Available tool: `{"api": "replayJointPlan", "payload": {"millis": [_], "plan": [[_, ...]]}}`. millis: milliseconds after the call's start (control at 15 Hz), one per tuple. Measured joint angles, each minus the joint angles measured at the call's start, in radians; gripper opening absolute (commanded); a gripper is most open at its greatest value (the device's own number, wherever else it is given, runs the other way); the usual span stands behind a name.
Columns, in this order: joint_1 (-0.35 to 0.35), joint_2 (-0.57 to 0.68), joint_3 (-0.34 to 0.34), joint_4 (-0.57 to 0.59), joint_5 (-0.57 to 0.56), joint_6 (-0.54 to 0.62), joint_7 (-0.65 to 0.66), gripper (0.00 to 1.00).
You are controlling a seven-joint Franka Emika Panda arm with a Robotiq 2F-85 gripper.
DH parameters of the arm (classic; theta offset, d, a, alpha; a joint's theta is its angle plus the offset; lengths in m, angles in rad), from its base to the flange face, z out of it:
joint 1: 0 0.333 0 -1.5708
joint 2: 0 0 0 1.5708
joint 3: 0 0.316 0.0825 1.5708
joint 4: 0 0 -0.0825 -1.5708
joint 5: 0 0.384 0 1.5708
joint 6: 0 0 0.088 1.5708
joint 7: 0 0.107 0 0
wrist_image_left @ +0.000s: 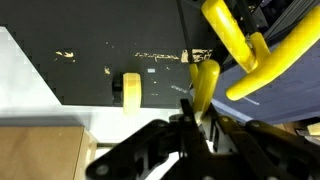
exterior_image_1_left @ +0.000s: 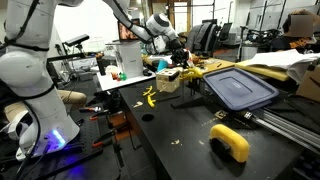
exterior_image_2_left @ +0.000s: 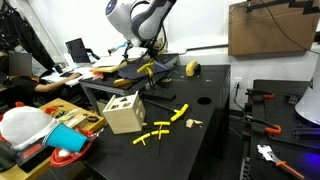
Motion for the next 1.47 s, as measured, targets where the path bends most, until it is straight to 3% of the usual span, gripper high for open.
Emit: {"api": "replayJointPlan", "payload": {"millis": [1467], "plan": [[-0.004,-0.004,0.000,0.000,0.037,0.000,0.000,0.04]]}}
